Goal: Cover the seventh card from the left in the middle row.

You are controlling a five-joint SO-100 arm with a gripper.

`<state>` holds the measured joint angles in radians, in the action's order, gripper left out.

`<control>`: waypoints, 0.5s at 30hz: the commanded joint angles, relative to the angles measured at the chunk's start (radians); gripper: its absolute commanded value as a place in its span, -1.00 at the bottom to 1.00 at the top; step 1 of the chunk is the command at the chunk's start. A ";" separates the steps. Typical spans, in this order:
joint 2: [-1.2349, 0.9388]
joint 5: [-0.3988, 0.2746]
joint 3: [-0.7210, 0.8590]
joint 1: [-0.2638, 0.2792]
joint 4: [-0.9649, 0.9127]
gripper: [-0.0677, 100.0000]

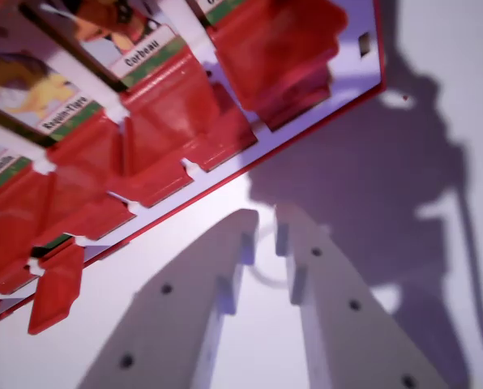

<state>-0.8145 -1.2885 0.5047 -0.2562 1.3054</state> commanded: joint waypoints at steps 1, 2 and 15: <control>-0.021 0.012 -0.140 0.015 -0.020 -0.95; -0.014 0.014 -0.149 0.017 -0.020 -0.95; 0.078 0.032 -0.224 0.021 -0.063 -0.95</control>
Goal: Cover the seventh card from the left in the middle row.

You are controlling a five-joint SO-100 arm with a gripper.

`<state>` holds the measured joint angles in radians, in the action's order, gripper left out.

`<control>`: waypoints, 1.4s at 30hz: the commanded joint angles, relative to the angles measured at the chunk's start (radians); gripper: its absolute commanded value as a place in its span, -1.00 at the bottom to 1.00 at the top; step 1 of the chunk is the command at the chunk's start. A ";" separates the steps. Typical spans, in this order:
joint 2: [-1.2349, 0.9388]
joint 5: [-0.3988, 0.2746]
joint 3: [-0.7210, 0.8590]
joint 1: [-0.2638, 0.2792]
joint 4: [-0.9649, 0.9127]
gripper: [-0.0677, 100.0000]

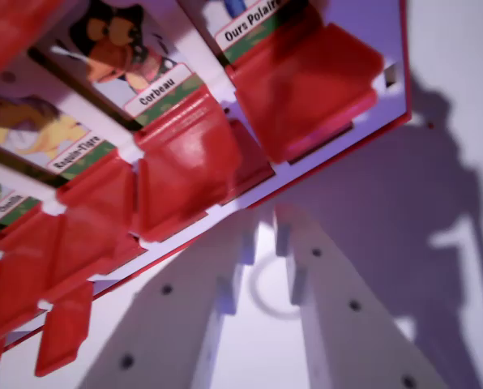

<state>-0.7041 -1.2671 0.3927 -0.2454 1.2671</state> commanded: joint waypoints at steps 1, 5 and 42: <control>-0.026 0.012 -0.115 0.011 -0.026 -0.95; -0.005 0.026 -0.126 0.011 -0.044 -0.95; 0.029 0.192 -0.133 0.041 -0.209 -0.95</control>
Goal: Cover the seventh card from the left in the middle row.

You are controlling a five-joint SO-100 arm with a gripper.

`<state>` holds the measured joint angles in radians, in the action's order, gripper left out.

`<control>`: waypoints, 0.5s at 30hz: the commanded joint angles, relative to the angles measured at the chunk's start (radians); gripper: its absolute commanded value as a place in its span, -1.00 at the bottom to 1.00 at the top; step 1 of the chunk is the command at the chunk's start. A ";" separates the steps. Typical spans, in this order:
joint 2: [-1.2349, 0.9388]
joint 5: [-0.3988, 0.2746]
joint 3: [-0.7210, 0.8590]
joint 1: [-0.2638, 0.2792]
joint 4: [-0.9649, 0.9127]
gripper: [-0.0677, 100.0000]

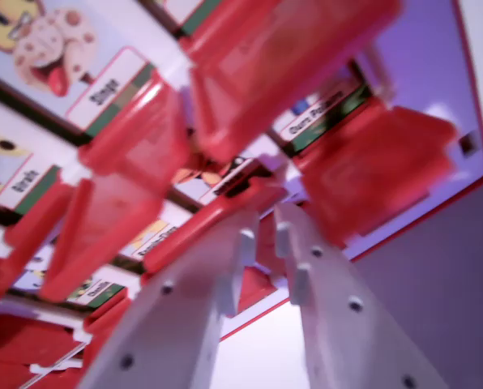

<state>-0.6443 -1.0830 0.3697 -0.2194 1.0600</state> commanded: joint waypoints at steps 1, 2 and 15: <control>-0.031 0.014 -0.110 0.017 0.002 -0.95; -0.031 0.018 -0.109 0.018 0.003 -0.95; -0.034 0.032 -0.106 0.021 -0.075 -0.95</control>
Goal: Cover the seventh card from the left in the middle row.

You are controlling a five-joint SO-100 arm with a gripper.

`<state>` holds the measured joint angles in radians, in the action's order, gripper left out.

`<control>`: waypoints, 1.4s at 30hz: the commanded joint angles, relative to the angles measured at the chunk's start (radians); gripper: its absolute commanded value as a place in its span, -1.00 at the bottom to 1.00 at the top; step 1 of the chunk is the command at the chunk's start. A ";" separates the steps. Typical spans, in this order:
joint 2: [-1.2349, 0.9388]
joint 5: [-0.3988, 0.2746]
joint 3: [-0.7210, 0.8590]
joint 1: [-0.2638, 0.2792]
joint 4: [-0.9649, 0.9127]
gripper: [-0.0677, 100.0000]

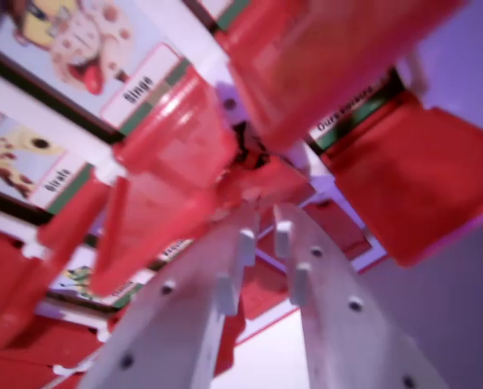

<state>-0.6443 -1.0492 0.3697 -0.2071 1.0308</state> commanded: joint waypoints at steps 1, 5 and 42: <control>-0.034 0.002 -0.106 0.008 -0.058 -0.95; -0.038 -0.011 -0.109 0.006 -0.084 -0.95; -0.678 -0.199 0.347 -0.026 0.137 -0.95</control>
<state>-1.0953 -1.2241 0.6872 -0.2424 1.1628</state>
